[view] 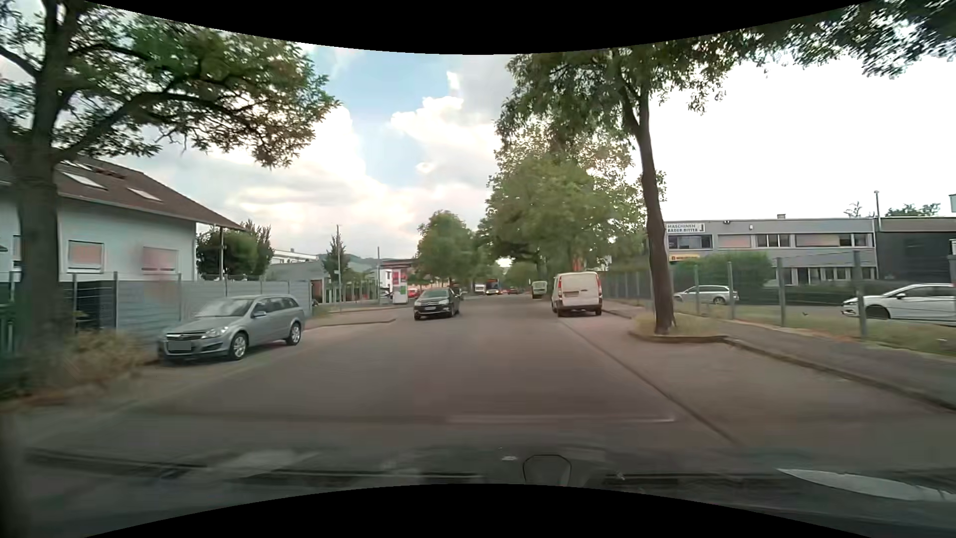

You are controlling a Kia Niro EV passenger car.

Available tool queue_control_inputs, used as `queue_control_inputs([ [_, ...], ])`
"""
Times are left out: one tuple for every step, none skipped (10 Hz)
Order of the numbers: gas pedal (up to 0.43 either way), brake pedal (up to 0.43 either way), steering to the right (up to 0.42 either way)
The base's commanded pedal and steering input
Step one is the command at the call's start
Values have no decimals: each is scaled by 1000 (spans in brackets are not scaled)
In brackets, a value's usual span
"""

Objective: Follow the waypoints while adhering to traffic rules and regulations

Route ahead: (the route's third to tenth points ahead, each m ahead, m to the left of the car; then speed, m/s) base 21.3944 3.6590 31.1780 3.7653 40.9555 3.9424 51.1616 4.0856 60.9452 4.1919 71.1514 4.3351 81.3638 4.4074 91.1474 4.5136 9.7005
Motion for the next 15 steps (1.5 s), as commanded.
queue_control_inputs([
  [130, 0, 2],
  [118, 0, 2],
  [118, 0, 2],
  [118, 0, 2],
  [118, 0, 2],
  [110, 0, 2],
  [110, 0, 2],
  [110, 0, 2],
  [98, 0, 2],
  [79, 0, 2],
  [79, 0, 2],
  [79, 0, 2],
  [79, 0, 2],
  [79, 0, 2],
  [79, 0, 2],
])
